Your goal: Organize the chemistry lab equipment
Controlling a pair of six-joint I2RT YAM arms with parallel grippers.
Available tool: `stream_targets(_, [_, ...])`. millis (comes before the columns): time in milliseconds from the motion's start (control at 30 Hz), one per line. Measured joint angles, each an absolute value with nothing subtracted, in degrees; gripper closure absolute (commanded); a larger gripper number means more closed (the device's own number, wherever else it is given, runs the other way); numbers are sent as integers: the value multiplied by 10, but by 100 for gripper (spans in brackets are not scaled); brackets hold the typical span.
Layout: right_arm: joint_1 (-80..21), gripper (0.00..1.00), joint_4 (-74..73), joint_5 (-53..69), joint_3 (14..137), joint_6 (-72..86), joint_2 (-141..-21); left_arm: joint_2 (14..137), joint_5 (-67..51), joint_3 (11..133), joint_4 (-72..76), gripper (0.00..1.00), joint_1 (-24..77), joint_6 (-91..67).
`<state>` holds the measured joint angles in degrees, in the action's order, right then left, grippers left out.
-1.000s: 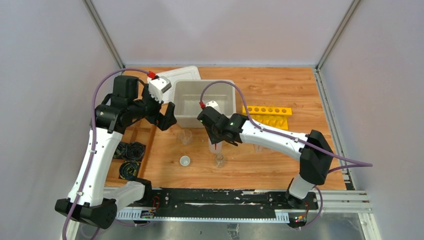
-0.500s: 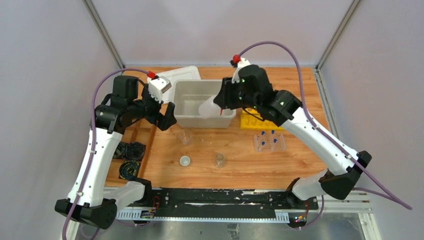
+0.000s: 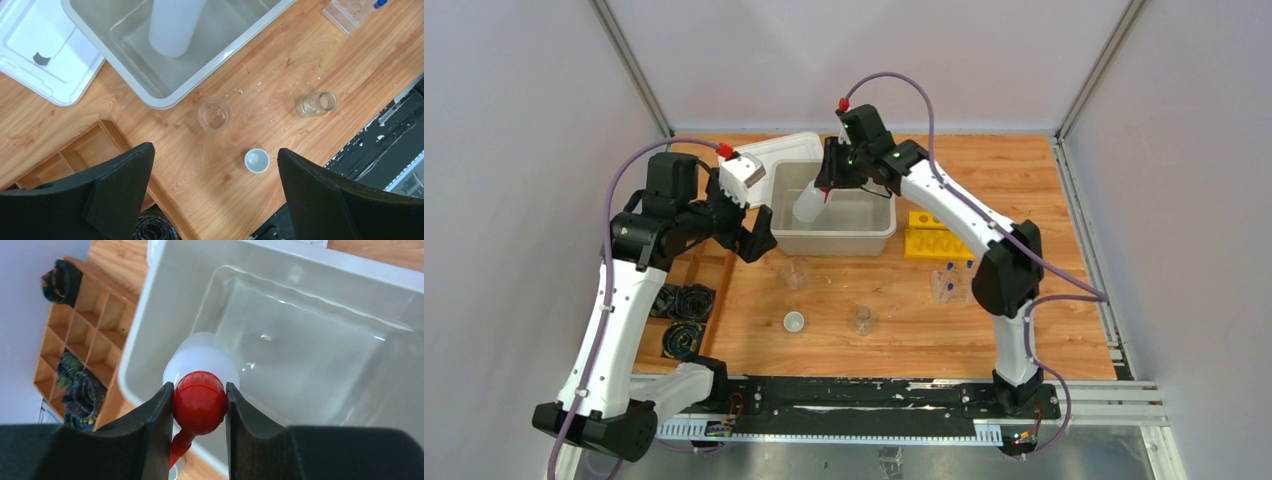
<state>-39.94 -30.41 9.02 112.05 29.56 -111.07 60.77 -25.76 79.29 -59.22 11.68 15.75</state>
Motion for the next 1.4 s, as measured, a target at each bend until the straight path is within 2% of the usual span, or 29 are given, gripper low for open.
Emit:
stream_targets(167, [-383, 100, -290, 110, 1153, 301, -1207, 601, -260, 793, -592, 0, 117, 158])
stream_targets(300, [-376, 100, -273, 116, 1151, 302, -1234, 598, -262, 793, -592, 0, 117, 159])
stream_targets(333, [-376, 97, -263, 116, 1147, 301, -1235, 597, -263, 793, -592, 0, 117, 159])
stream_targets(467, [-373, 62, -227, 109, 1125, 288, -1235, 595, -264, 791, -592, 0, 117, 161])
stream_targets(533, [-373, 50, -226, 99, 1116, 276, -1235, 594, -265, 790, -592, 0, 117, 161])
stream_targets(700, [-373, 33, -242, 38, 1109, 239, -1232, 594, -265, 788, -592, 0, 117, 163])
stream_targets(833, [-373, 24, -257, -16, 1106, 209, -1208, 594, -265, 788, -592, 0, 117, 165])
stream_targets(1000, [-377, 22, -271, -84, 1106, 172, -1159, 594, -265, 788, -592, 0, 117, 165])
stream_targets(1200, [-405, 31, -281, -148, 1098, 134, -1097, 594, -265, 788, -592, 0, 117, 165])
stream_targets(1400, [-490, 39, -249, -146, 975, 126, -968, 607, -252, 788, -592, 0, 101, 159])
